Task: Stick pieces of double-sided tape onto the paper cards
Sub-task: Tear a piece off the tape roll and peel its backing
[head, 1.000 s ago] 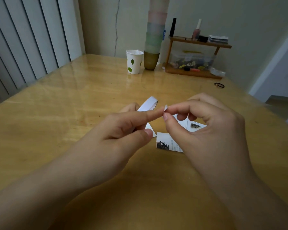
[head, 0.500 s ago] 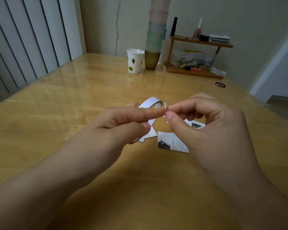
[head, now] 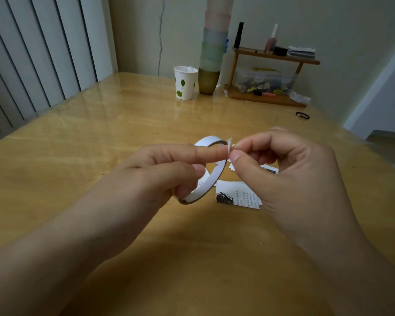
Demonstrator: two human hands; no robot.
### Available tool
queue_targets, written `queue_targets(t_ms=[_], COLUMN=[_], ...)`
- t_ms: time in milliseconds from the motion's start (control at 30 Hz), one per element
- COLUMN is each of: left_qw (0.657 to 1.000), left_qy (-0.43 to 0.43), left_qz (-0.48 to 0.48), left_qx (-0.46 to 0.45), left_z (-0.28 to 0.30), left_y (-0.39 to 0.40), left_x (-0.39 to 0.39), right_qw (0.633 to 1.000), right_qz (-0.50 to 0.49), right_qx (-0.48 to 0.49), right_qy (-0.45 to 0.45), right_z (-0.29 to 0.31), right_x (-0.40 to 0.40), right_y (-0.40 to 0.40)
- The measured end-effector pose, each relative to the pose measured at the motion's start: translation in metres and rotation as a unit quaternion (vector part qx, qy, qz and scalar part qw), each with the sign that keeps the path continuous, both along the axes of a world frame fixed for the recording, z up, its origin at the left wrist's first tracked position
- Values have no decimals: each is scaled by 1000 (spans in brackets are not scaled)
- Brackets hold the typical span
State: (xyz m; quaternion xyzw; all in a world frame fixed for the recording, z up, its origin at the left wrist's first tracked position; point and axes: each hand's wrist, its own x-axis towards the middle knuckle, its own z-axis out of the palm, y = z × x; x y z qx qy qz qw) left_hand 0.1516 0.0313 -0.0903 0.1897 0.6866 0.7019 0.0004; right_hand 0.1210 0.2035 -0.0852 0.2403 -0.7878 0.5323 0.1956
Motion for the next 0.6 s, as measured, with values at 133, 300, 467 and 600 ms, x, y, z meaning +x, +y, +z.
queue_targets(t_ms=[133, 300, 467, 600], left_qw=[998, 994, 995, 997], left_qy=[-39, -51, -48, -41], left_qz=[-29, -67, -56, -47], left_qx=[42, 66, 63, 50], left_z=[1, -2, -2, -3], left_y=[-1, -3, -2, 0], left_x=[-2, -6, -4, -2], right_qw=[1000, 999, 994, 982], right_qz=[1, -7, -25, -71], right_qx=[1, 14, 57, 102], right_qy=[6, 36, 87, 141], right_z=[0, 1, 1, -2], right_x=[-1, 0, 1, 1], right_y=[0, 2, 3, 2])
